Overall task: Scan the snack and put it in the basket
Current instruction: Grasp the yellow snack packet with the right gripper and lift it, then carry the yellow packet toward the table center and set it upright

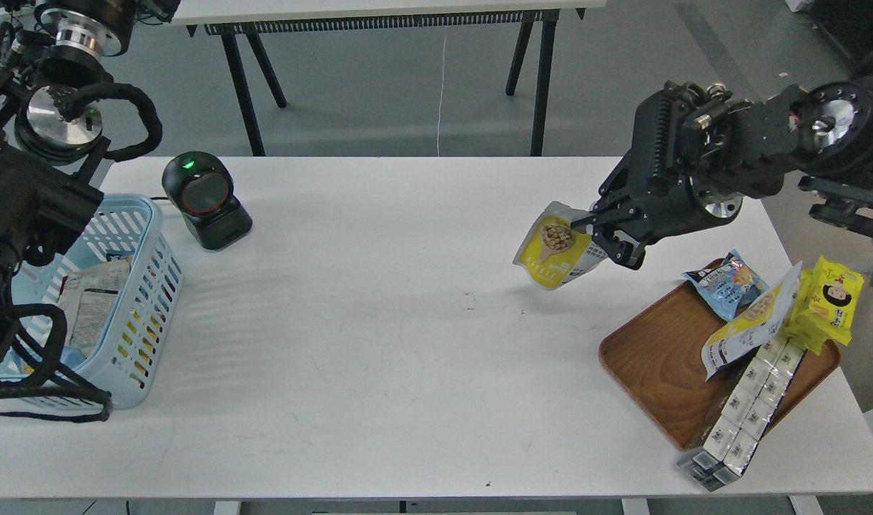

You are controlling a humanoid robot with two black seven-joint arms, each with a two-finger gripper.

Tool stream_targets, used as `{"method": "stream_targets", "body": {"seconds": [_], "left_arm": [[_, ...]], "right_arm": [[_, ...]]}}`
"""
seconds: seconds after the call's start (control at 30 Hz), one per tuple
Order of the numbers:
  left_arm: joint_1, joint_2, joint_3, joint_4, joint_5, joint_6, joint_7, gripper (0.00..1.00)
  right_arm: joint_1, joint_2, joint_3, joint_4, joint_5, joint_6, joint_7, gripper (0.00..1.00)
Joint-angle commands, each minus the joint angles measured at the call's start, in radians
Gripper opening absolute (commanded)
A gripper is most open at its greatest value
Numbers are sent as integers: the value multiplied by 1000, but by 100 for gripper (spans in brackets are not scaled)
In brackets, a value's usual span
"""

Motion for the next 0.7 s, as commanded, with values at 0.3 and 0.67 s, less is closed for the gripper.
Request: {"method": "stream_targets", "body": {"seconds": [0.3,0.67], "left_arm": [[4,1,0,2,2,0,0,100],[7,-4,0,25,2,0,0,100]], "right_arm": [[-1,215,5,-44,0,48,0,0],[-8,369,5,-176,0,51,0,0]]}}
